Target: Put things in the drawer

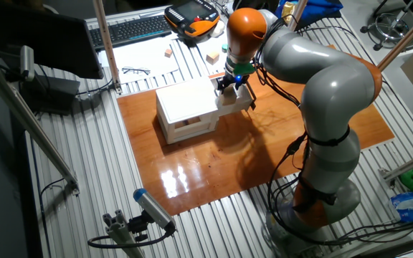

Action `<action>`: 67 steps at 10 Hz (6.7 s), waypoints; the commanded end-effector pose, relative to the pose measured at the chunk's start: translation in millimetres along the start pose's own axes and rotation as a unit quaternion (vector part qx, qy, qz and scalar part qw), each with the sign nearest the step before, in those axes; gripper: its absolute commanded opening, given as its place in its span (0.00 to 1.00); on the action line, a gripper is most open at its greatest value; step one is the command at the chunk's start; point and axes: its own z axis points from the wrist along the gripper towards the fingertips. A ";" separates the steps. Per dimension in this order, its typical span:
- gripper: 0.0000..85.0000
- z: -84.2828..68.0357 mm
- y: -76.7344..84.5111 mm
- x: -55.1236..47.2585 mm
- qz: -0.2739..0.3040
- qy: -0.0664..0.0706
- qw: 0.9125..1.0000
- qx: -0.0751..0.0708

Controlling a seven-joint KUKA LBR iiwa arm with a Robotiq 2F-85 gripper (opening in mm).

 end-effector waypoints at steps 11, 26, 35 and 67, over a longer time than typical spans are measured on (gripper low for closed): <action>0.40 -52.1 -2.6 -8.8 0.019 0.006 1.000 0.009; 0.00 -43.4 -98.9 -13.9 -0.057 0.006 0.998 -0.016; 0.20 -19.0 -109.9 -8.8 -0.023 -0.002 1.000 -0.021; 0.00 17.1 -100.4 -7.6 -0.028 0.001 0.999 -0.036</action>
